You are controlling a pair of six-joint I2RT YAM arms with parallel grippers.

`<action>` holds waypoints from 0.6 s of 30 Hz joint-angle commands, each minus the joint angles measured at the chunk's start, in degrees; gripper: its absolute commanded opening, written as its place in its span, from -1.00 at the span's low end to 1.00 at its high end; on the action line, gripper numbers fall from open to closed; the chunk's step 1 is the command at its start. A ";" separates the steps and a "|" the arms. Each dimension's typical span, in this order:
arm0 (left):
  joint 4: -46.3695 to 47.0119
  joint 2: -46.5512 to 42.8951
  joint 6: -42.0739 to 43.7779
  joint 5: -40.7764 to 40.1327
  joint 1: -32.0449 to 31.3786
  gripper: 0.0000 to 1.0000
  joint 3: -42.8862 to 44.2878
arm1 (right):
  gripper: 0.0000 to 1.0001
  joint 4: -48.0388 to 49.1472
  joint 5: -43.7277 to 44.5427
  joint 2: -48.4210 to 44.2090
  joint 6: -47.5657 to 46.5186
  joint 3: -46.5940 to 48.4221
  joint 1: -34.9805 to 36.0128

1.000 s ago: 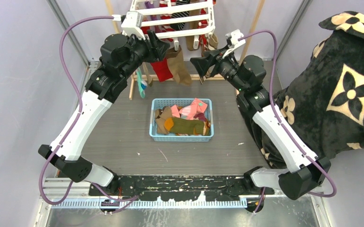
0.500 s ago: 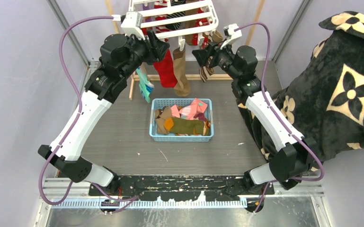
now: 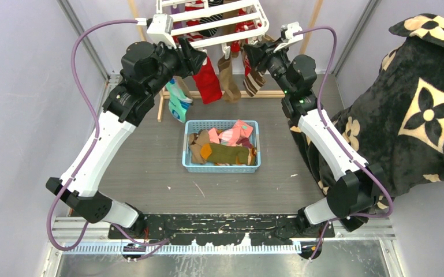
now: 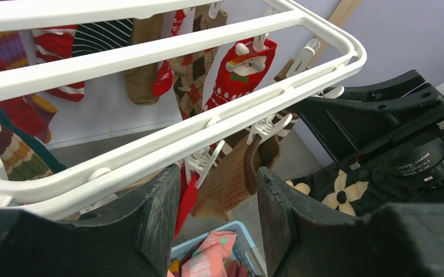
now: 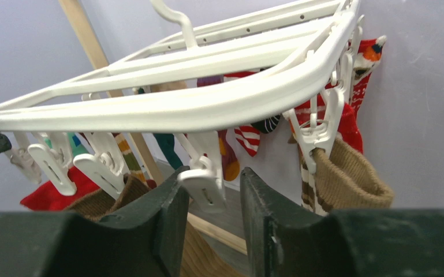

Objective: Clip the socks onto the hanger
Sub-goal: Open the clamp at the hanger.

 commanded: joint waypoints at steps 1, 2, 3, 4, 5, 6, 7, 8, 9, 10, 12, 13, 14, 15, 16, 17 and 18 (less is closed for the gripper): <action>1.77 -2.55 0.03 -0.07 -0.13 0.03 0.45 | -0.35 5.17 1.83 -1.76 -1.66 2.03 0.27; 1.73 -2.52 -0.03 -0.07 -0.08 0.03 0.53 | -0.43 4.99 1.43 -1.75 -1.64 2.04 0.27; 1.73 -2.51 -0.10 -0.04 -0.08 0.03 0.60 | -0.51 4.96 1.02 -1.75 -1.50 2.04 0.23; 1.65 -2.56 -0.14 0.05 -0.14 0.02 0.62 | -0.58 5.11 0.49 -1.78 -1.06 1.98 0.27; 1.55 -2.55 -0.19 0.14 -0.11 0.03 0.73 | -0.63 5.43 -0.13 -1.80 -0.58 1.88 0.29; 1.41 -2.65 -0.23 0.30 -0.10 0.02 0.78 | -0.69 5.53 -0.62 -1.75 -0.18 1.94 0.40; 1.27 -2.69 -0.35 0.61 -0.08 0.03 0.87 | -0.75 5.54 -1.06 -1.83 0.10 1.89 0.55; 1.17 -2.79 -0.54 1.00 -0.14 0.02 0.95 | -0.81 5.54 -1.36 -2.06 0.18 1.80 0.83; 0.98 -2.83 -0.70 1.74 -0.14 0.03 1.02 | -0.85 5.55 -1.55 -2.47 0.12 1.66 1.29; 0.75 -2.86 -0.94 2.52 -0.16 0.02 1.19 | -0.89 5.62 -1.73 -2.68 0.15 1.54 1.81; 0.08 -2.66 -1.47 6.47 -0.10 0.02 1.82 | -0.95 5.36 -1.95 -2.98 -0.02 1.72 3.22; -0.37 -2.43 -1.86 8.43 -0.12 0.01 2.23 | -0.97 5.12 -2.04 -3.09 -0.04 1.95 3.97; -1.00 -2.20 -2.62 10.27 -0.11 -0.01 2.76 | -0.97 4.73 -2.14 -3.17 -0.26 2.17 4.97; -1.53 -1.88 -3.63 12.79 -0.15 -0.03 3.39 | -0.97 4.37 -2.08 -3.21 -0.68 2.51 5.92; -1.87 -1.74 -4.29 14.71 -0.18 -0.03 3.86 | -0.97 3.87 -2.07 -3.13 -1.22 2.75 7.06; -2.02 -1.63 -4.99 16.25 -0.30 -0.04 4.10 | -0.97 3.27 -1.84 -3.18 -1.90 3.07 8.27; -2.13 -1.69 -5.55 17.02 -0.52 -0.05 4.37 | -0.97 2.86 -1.59 -3.08 -2.38 3.31 9.26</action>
